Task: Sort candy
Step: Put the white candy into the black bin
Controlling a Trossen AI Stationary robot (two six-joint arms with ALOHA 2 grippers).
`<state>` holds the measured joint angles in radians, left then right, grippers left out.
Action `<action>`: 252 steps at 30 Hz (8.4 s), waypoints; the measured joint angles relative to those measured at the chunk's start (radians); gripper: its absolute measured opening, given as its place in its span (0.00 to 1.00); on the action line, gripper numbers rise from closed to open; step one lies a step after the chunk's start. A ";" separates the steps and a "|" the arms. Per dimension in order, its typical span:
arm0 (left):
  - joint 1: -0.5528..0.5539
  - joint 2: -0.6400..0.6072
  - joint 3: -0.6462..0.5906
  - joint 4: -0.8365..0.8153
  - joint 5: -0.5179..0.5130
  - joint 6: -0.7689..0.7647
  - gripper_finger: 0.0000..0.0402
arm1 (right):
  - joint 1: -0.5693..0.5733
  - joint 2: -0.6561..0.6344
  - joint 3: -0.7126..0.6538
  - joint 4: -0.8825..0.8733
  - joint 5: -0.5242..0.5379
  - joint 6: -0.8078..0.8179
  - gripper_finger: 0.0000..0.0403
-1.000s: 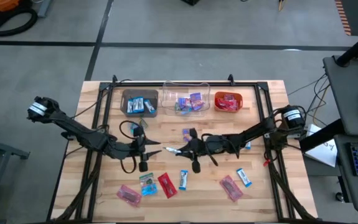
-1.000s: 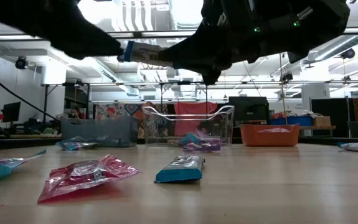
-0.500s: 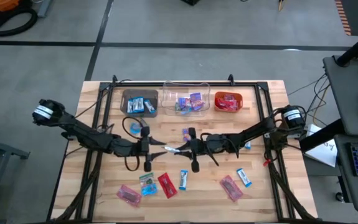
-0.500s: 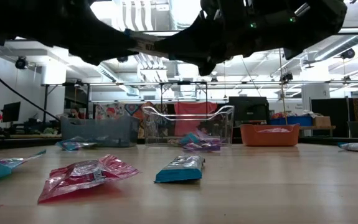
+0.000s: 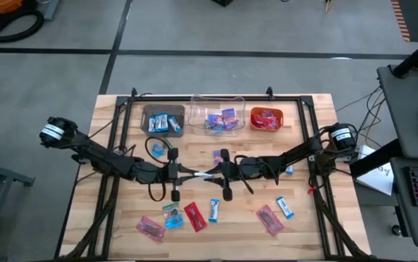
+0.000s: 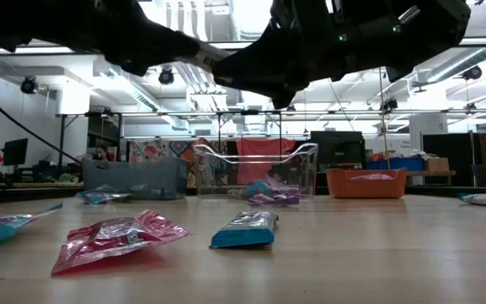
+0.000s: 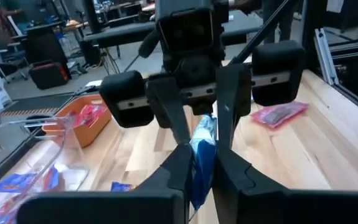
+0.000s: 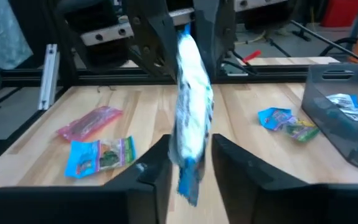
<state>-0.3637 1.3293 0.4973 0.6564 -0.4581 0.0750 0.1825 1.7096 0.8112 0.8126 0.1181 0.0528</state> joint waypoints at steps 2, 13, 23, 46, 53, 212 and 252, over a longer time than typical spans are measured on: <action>0.006 -0.016 0.009 -0.030 -0.001 0.002 0.03 | 0.000 -0.001 0.000 -0.008 0.026 0.010 0.31; 0.102 -0.157 0.186 -0.751 -0.211 -0.069 0.02 | -0.007 -0.149 0.019 -0.401 0.266 0.163 0.59; 0.450 -0.166 0.334 -1.305 -0.274 -0.123 0.02 | 0.000 -0.260 0.031 -0.552 0.275 0.221 0.59; 0.800 -0.028 0.290 -1.046 -0.066 0.206 0.14 | 0.007 -0.277 0.032 -0.684 0.267 0.333 0.64; 0.800 -0.029 0.290 -1.046 -0.050 0.201 0.22 | 0.007 -0.283 0.032 -0.710 0.266 0.357 0.65; 0.171 0.454 0.410 0.019 0.471 0.155 0.03 | -0.029 -0.415 -0.194 -0.520 -0.432 0.561 0.11; 0.627 -0.188 0.377 -1.276 -0.178 0.007 0.00 | -0.113 -0.419 -0.194 -0.525 -0.323 0.564 0.55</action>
<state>0.2636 1.1416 0.8740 -0.6197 -0.6363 0.0815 0.0692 1.2903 0.6174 0.2878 -0.2050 0.6170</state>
